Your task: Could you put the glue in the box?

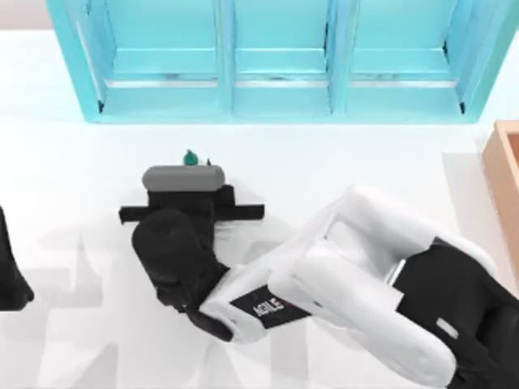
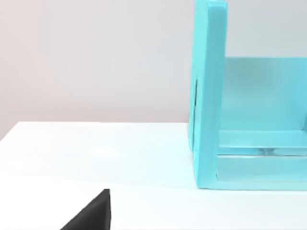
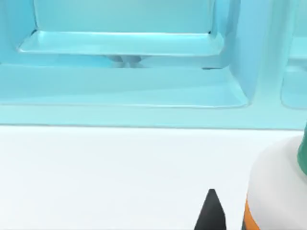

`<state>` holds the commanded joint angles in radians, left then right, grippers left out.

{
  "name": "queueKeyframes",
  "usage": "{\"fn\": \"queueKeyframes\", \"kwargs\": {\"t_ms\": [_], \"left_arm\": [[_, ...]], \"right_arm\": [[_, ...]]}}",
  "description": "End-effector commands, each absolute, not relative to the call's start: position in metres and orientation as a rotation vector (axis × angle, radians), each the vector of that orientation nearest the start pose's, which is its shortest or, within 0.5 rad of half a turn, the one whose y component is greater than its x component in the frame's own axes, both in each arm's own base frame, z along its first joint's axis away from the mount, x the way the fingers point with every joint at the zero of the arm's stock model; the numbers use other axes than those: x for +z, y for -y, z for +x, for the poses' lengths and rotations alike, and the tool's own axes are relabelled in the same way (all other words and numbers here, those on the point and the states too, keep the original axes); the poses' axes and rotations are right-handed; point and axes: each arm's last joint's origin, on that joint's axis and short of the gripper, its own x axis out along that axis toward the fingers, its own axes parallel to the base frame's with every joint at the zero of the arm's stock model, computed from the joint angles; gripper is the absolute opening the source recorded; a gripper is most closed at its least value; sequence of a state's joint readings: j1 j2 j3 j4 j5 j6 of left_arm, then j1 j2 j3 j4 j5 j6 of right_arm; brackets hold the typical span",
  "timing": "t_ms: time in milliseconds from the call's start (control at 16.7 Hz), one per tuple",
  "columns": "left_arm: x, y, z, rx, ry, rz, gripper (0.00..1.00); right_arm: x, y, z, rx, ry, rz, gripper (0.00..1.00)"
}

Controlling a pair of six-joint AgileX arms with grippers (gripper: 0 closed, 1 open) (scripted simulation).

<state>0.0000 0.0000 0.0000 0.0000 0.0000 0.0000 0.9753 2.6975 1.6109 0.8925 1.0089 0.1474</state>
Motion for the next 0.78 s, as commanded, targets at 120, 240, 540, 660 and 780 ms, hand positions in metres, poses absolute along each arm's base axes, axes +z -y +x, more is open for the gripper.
{"fn": "queueKeyframes", "kwargs": {"t_ms": [120, 240, 540, 660, 780], "left_arm": [[0.16, 0.0012, 0.1057, 0.0, 0.0, 0.0, 1.0], [0.16, 0.0012, 0.1057, 0.0, 0.0, 0.0, 1.0], [0.16, 0.0012, 0.1057, 0.0, 0.0, 0.0, 1.0], [0.16, 0.0012, 0.1057, 0.0, 0.0, 0.0, 1.0], [0.16, 0.0012, 0.1057, 0.0, 0.0, 0.0, 1.0]], "right_arm": [[0.0074, -0.4147, 0.305, -0.011, -0.1, -0.019, 0.02], [0.0074, -0.4147, 0.305, -0.011, -0.1, -0.019, 0.0], [0.0074, -0.4147, 0.305, -0.011, -0.1, -0.019, 0.0], [0.008, -0.4156, 0.3037, -0.009, -0.1, -0.018, 0.0], [0.0146, -0.4167, 0.3041, -0.008, -0.097, -0.014, 0.0]]}}
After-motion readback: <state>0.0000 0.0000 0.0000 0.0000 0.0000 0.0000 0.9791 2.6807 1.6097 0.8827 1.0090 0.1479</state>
